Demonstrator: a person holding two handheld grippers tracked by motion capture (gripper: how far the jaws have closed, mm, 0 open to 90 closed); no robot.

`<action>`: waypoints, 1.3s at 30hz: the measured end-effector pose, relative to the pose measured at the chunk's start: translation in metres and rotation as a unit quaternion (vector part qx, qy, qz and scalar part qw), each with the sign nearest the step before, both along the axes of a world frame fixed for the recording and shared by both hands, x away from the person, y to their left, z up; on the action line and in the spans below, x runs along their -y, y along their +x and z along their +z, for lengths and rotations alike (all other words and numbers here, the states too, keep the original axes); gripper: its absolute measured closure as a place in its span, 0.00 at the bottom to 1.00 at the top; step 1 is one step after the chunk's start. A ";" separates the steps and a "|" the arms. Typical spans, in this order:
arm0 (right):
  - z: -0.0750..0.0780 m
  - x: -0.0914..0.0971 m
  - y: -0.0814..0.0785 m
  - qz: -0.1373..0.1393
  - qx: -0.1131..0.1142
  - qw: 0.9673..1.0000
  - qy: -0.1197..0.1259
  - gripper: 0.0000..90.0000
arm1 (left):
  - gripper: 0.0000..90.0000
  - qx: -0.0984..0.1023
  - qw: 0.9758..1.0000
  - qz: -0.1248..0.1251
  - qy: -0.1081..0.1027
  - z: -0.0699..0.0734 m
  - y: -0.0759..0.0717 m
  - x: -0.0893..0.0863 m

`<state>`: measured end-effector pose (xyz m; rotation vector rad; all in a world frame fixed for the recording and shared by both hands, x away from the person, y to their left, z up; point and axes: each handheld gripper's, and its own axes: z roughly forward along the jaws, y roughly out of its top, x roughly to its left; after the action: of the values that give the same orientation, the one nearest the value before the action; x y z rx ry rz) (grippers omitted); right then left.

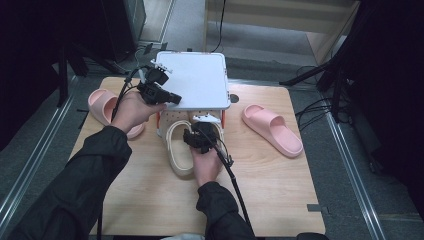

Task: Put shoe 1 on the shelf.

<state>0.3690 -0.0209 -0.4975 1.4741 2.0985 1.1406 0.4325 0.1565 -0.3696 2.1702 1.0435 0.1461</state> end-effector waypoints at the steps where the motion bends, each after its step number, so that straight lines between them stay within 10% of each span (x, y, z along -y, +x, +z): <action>1: 0.001 0.002 -0.001 0.005 -0.002 1.000 0.004 0.57 | 0.98 0.000 1.000 0.002 -0.002 0.000 0.000 0.000; 25: 0.006 0.056 -0.097 0.117 0.008 0.993 0.027 0.89 | 0.98 0.001 1.000 0.007 0.002 0.001 -0.001 0.003; 39: -0.018 0.046 -0.112 0.167 -0.011 0.986 0.006 1.00 | 0.98 -0.001 1.000 0.007 0.002 0.001 0.000 0.003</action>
<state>0.2571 -0.0673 -0.5150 1.1697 2.4231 1.2554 0.4322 0.1539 -0.3689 2.1678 1.0619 0.1530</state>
